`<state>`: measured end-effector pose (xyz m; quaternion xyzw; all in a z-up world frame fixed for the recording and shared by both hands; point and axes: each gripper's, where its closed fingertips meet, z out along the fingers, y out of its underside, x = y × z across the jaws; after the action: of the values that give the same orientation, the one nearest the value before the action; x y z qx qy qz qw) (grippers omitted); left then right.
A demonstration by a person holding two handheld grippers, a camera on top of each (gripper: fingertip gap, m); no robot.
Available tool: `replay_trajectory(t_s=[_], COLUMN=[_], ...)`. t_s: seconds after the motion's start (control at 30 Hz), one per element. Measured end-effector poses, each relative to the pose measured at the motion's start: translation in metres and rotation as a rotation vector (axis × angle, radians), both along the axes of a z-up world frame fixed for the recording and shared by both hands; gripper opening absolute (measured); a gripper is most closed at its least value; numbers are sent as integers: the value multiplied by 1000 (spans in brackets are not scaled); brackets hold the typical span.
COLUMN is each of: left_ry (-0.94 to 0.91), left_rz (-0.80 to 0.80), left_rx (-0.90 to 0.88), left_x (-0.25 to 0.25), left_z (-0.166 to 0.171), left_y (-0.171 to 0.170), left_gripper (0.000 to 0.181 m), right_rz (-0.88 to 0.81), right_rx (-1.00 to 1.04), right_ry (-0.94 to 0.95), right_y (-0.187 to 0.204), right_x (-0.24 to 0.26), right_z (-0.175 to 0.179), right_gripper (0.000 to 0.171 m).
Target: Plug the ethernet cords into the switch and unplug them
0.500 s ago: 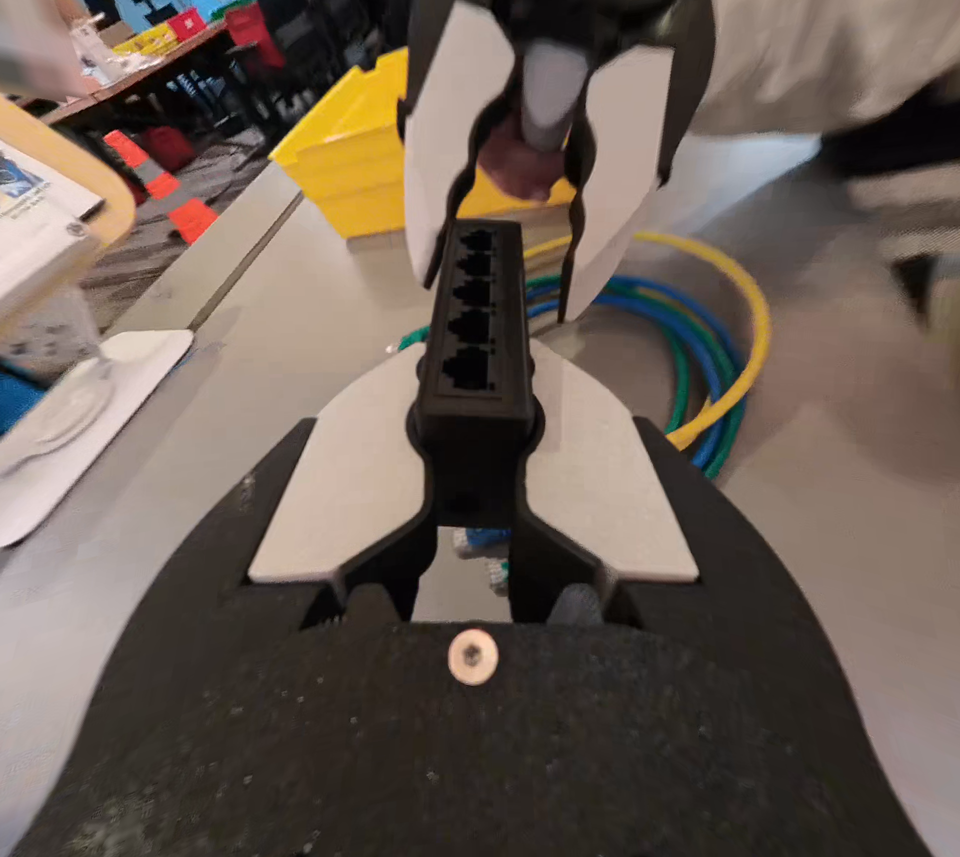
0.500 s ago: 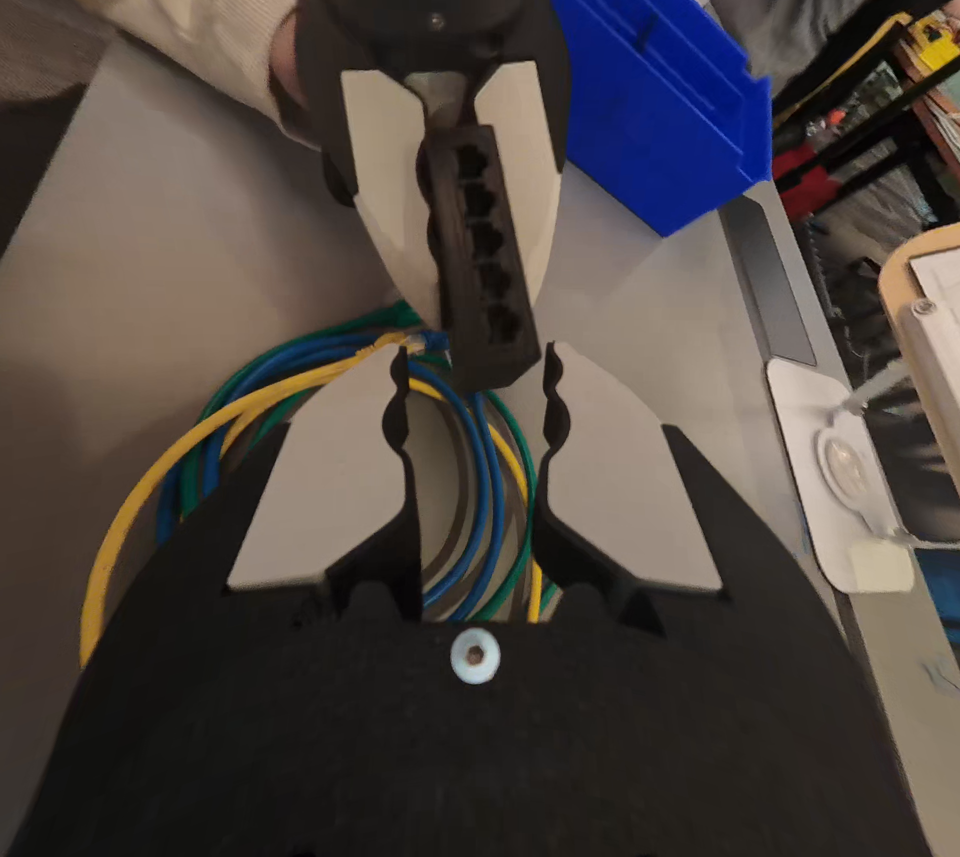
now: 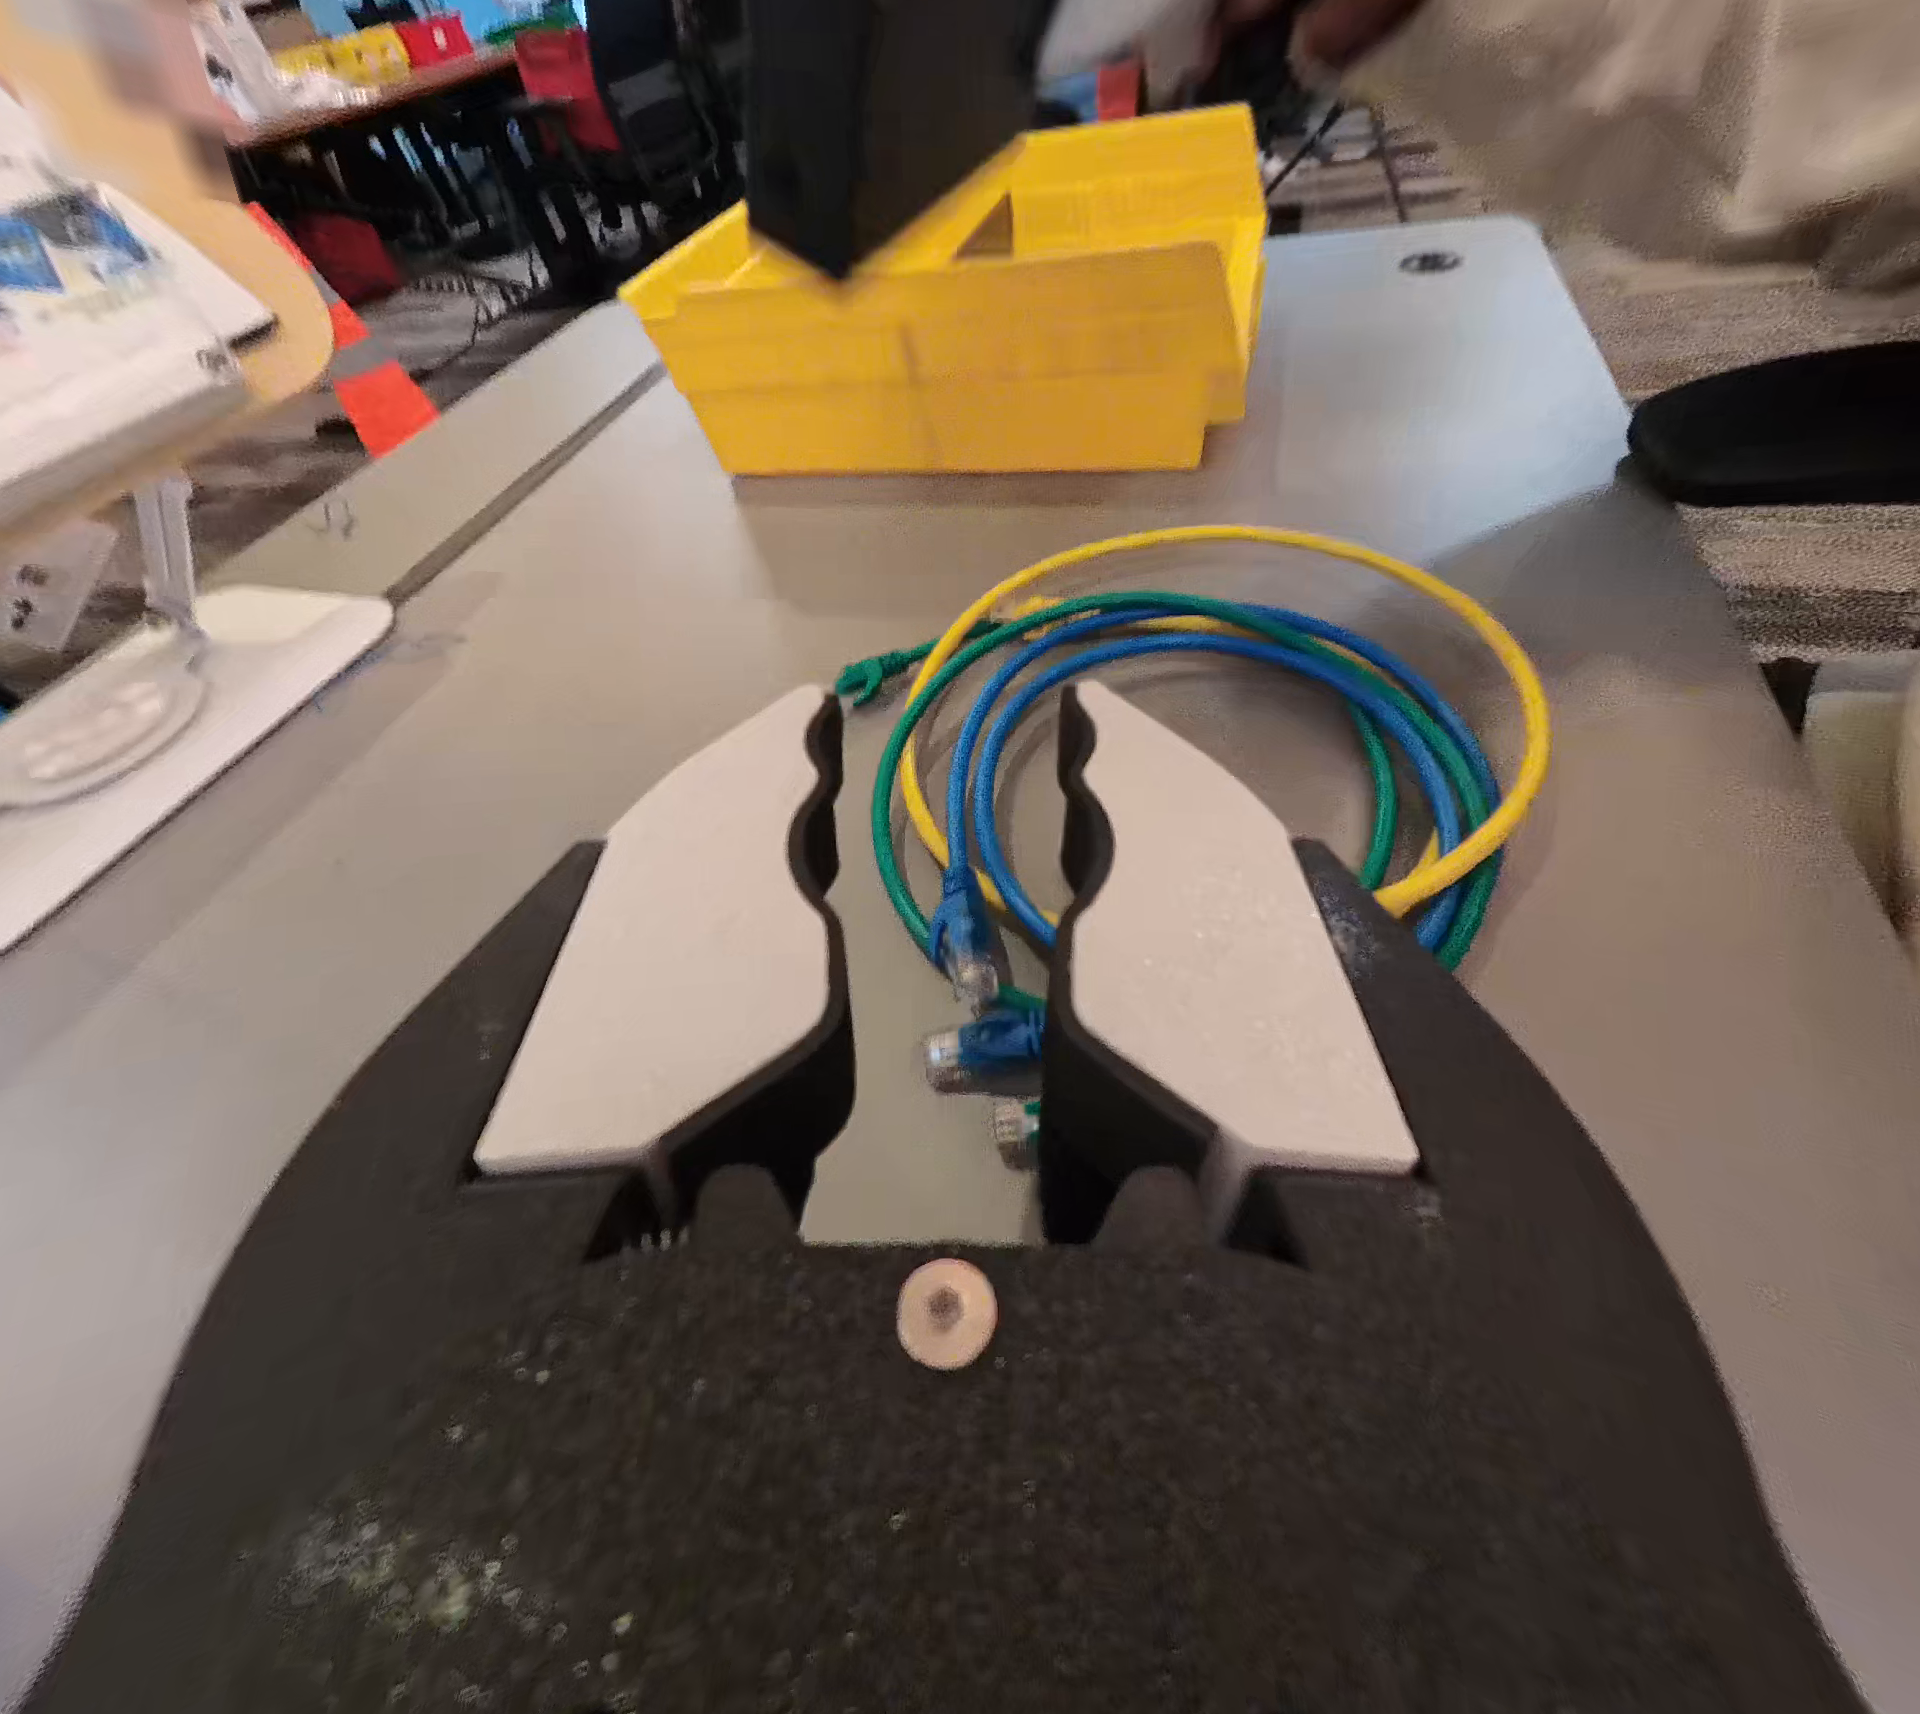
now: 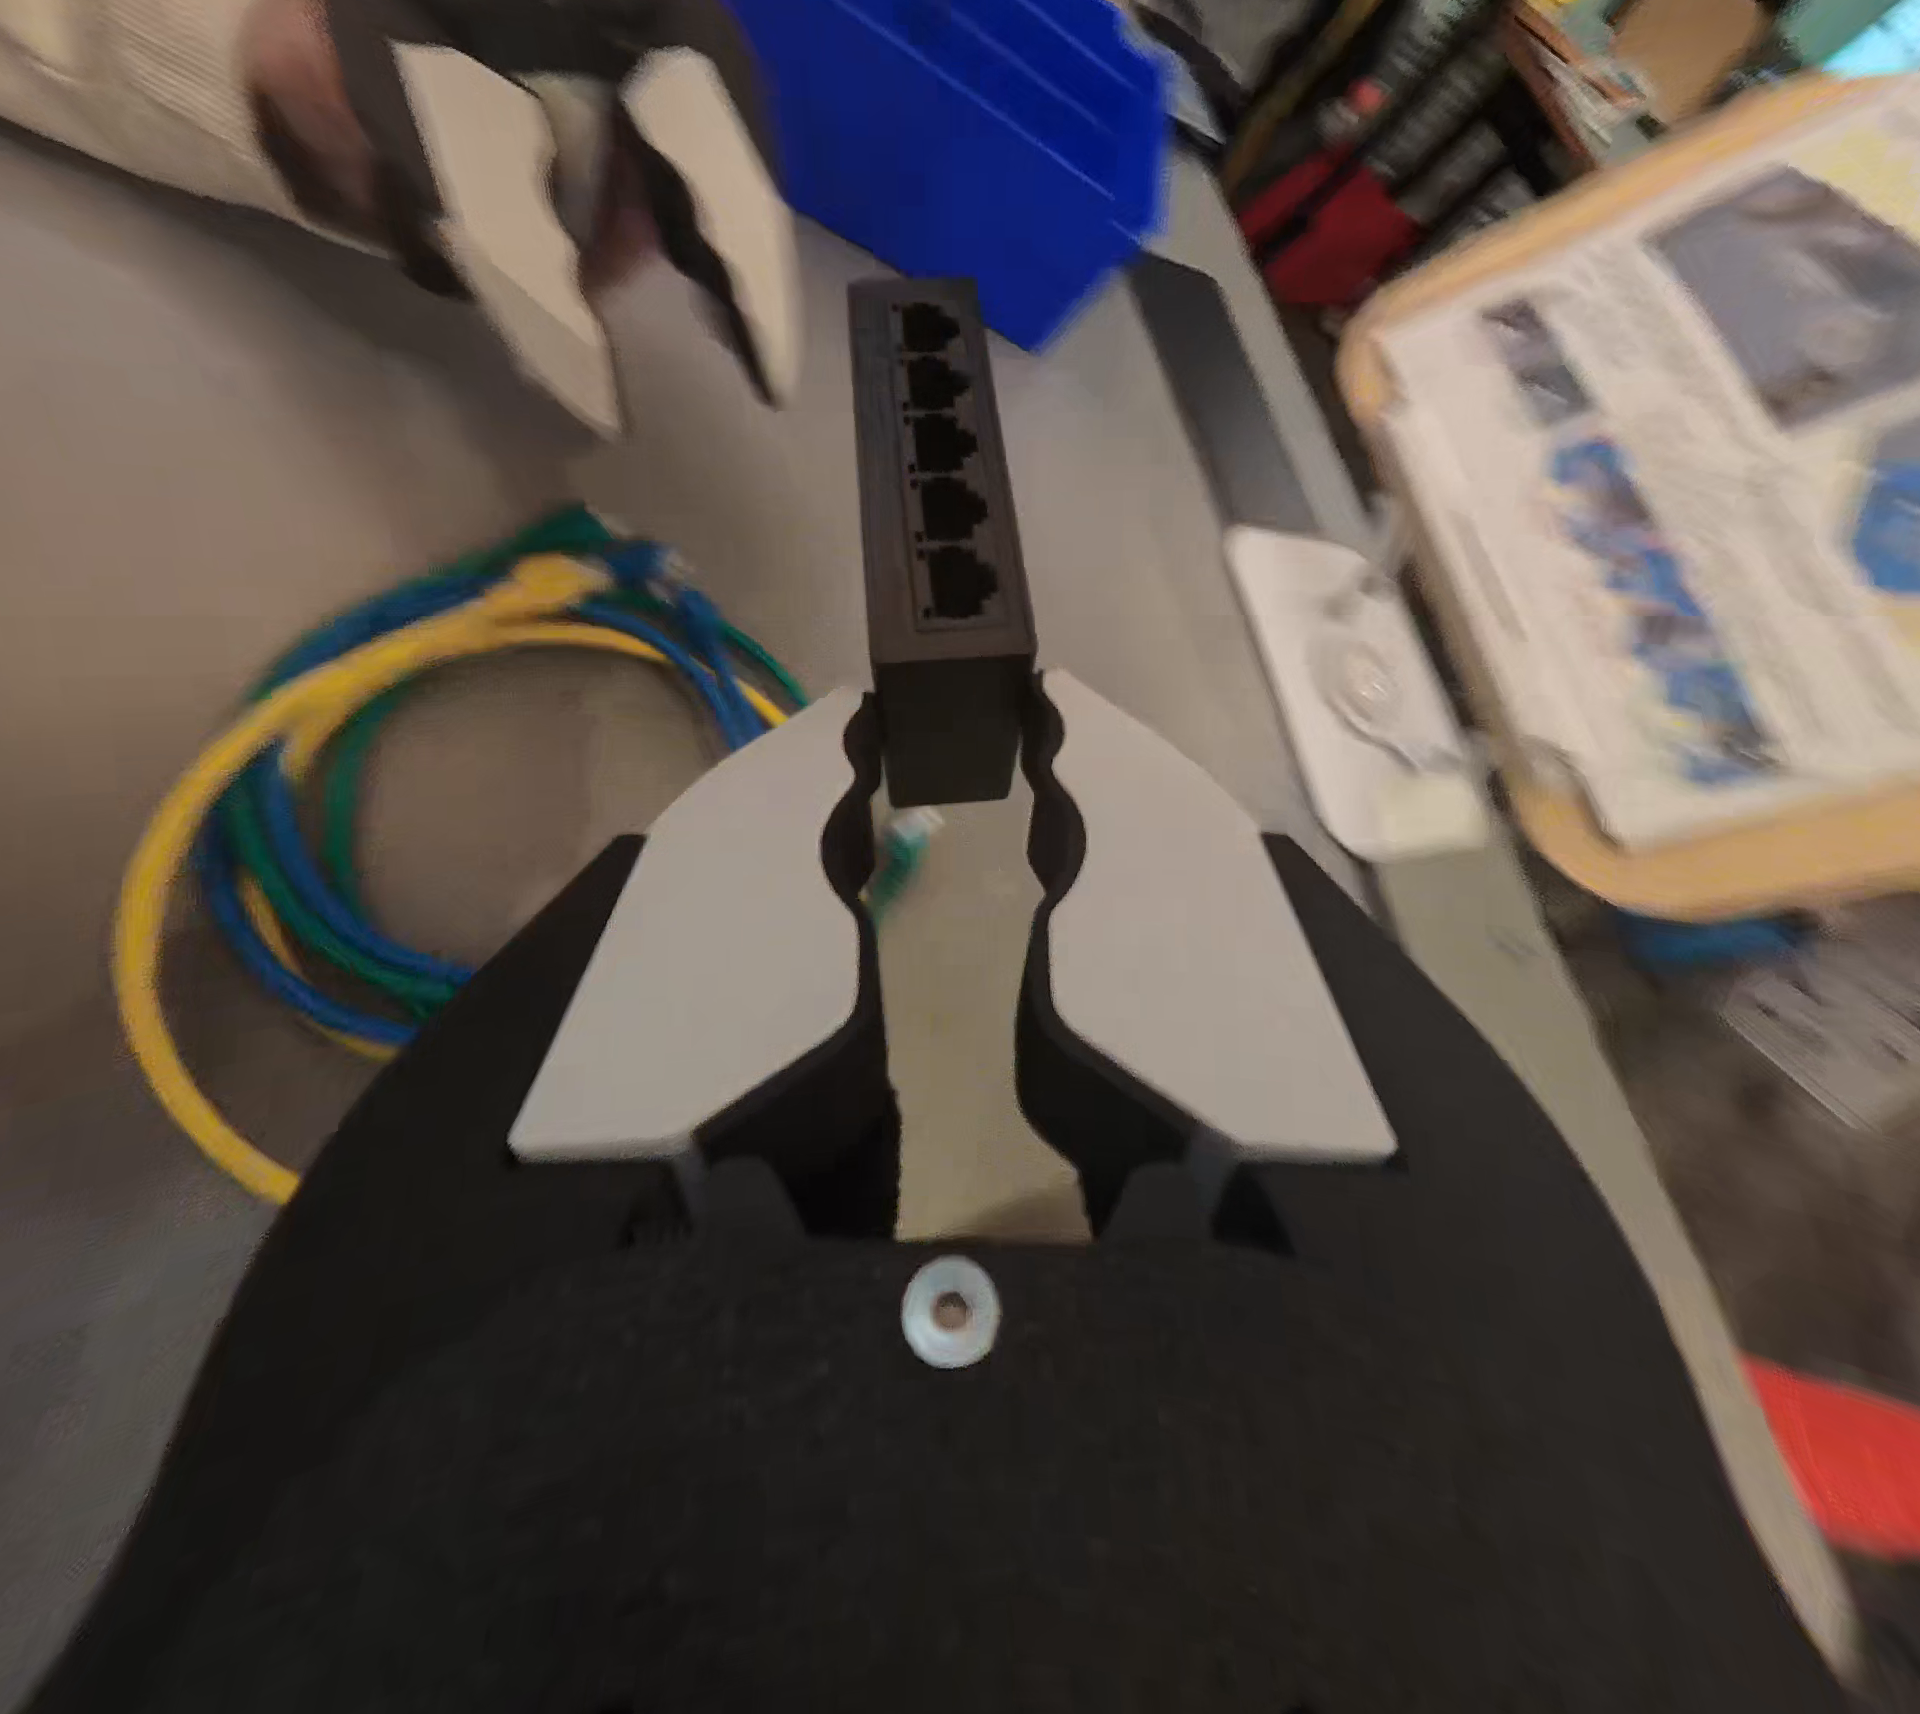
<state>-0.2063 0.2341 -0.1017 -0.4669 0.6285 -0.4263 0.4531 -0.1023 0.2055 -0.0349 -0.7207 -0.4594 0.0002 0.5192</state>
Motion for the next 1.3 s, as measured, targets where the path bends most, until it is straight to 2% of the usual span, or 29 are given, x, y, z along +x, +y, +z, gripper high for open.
replay_trajectory(t_s=[0.07, 0.13, 0.2, 0.3, 0.37, 0.47, 0.67, 0.77, 0.87, 1.0, 1.1, 1.2, 1.3], left_ry=[51, 61, 58, 76, 88, 112, 127, 135, 122, 182, 181, 162, 243], left_rz=[7, -2, -11, -14, -19, -11, 8, 10, 32, 133, 318, 520, 828], left_rx=[-30, -66, -82, -64, -55, -43, -68, -72, -61, -15, 10, -48, -37], left_x=[1, 3, 5, 6, 6, 6, 5, 6, 2, -32, -80, -136, -201], left_z=[-10, -13, -13, -17, -21, -28, -31, -33, -27, -9, 20, 42, 34], left_y=[4, 3, 2, 0, -2, 1, 8, 8, 6, 9, 32, 58, 101], left_gripper=[39, 39, 39, 36, 36, 35, 36, 36, 36, 38, 40, 42, 44], right_rz=[-134, -284, -432, -472, -428, -348, -458, -451, -490, -625, -634, -527, -354], right_rx=[15, -44, -170, -430, -516, -581, -958, -975, -889, -630, -399, -278, -202], right_ry=[-45, -130, -254, -210, -173, -215, -440, -467, -441, -295, -74, 256, 614], right_y=[-1, 1, 4, 16, 30, 46, 24, 23, 29, 30, 7, -30, -60], right_x=[55, 121, 195, 262, 277, 281, 318, 316, 315, 298, 243, 161, 75], right_z=[23, 26, 2, -60, -89, -109, -144, -156, -150, -93, -43, -19, -9], right_gripper=[26, 26, 26, 26, 26, 26, 26, 20, 31, 47, 47, 47, 47])
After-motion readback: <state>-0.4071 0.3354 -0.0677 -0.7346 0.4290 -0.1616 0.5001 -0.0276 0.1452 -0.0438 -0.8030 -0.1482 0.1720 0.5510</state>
